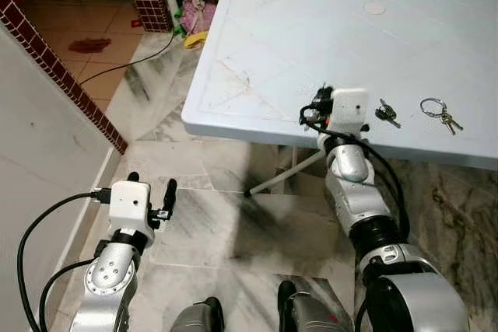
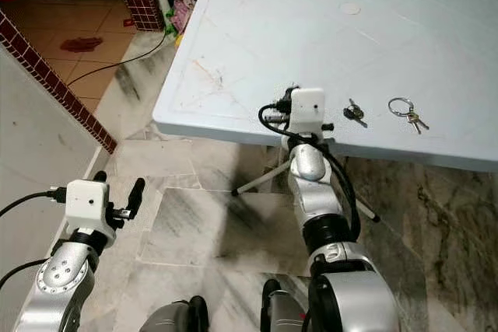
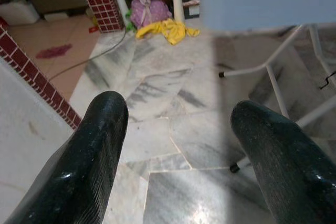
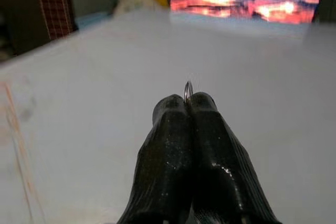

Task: Hang keys on a hook

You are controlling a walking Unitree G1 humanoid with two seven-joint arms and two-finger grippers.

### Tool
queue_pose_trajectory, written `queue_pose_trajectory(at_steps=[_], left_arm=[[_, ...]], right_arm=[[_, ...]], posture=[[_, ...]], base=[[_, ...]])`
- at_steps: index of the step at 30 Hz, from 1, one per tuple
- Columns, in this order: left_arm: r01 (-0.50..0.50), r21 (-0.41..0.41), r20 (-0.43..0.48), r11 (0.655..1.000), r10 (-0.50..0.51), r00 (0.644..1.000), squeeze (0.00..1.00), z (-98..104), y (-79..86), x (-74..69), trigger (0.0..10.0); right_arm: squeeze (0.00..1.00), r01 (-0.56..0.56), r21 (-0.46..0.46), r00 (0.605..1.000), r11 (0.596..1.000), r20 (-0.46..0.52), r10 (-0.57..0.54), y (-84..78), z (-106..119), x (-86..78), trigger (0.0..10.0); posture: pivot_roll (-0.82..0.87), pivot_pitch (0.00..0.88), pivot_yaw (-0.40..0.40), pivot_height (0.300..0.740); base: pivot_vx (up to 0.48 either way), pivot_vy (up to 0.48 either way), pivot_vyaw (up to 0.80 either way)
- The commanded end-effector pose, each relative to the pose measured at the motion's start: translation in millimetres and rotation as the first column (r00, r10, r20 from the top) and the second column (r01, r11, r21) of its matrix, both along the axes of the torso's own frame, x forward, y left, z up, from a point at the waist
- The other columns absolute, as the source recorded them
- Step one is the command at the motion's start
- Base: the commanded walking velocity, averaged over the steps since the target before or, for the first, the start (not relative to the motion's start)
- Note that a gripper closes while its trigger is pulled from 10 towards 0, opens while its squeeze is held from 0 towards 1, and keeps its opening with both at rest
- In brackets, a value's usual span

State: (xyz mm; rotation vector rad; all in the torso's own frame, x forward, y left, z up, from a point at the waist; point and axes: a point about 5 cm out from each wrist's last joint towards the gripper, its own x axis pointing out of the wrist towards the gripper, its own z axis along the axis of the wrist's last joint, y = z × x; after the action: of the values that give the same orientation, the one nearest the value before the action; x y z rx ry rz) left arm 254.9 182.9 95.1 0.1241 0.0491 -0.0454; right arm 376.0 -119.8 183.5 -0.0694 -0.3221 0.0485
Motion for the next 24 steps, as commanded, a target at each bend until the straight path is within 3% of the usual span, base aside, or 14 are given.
queue_pose_trajectory(at_steps=[1, 7, 8, 9, 13, 24], left_arm=[[-0.024, 0.010, -0.020, 1.000, 0.024, 1.000, 0.00, -6, 4.2, -2.4, 10.0], [-0.077, 0.022, 0.037, 0.997, 0.076, 0.996, 0.00, 2, 7.8, 8.0, 10.0], [-0.087, 0.015, 0.041, 0.996, 0.086, 0.995, 0.00, 3, 9.3, 10.4, 10.0], [-0.089, 0.013, 0.042, 0.996, 0.088, 0.995, 0.00, 3, 9.5, 11.2, 10.0], [-0.097, 0.010, 0.046, 0.995, 0.096, 0.994, 0.00, 1, 9.1, 13.9, 10.0], [-0.139, -0.017, 0.018, 0.990, 0.139, 0.990, 0.00, -10, 12.0, 12.4, 10.0]], right_arm=[[0.00, -0.012, -0.014, 1.000, 1.000, 0.010, 0.013, 3.8, -1, -3.4, 0.0], [0.00, -0.028, -0.043, 0.999, 0.999, 0.042, 0.030, 6.9, -1, -12.4, 0.0], [0.00, -0.048, -0.058, 0.998, 0.997, 0.049, 0.050, 10.0, -1, -17.5, 5.9], [0.00, -0.057, -0.072, 0.997, 0.996, 0.056, 0.061, 11.7, -1, -20.6, 10.0], [0.00, -0.098, -0.112, 0.992, 0.989, 0.070, 0.106, 20.3, -2, -30.8, 10.0], [0.00, -0.167, -0.166, 0.982, 0.972, 0.061, 0.179, 41.2, -5, -47.5, 10.0]], posture=[[0.05, 0.221, 0.039, 0.740], [0.03, 0.204, 0.045, 0.740], [0.03, 0.199, 0.046, 0.740], [0.02, 0.193, 0.047, 0.740], [0.01, 0.181, 0.045, 0.740], [-0.01, 0.163, 0.044, 0.740]], base=[[0.000, 0.000, 0.00], [0.000, 0.000, 0.00], [0.000, 0.000, 0.00], [0.000, 0.000, 0.00], [0.000, 0.000, 0.15], [0.000, 0.000, 0.80]])
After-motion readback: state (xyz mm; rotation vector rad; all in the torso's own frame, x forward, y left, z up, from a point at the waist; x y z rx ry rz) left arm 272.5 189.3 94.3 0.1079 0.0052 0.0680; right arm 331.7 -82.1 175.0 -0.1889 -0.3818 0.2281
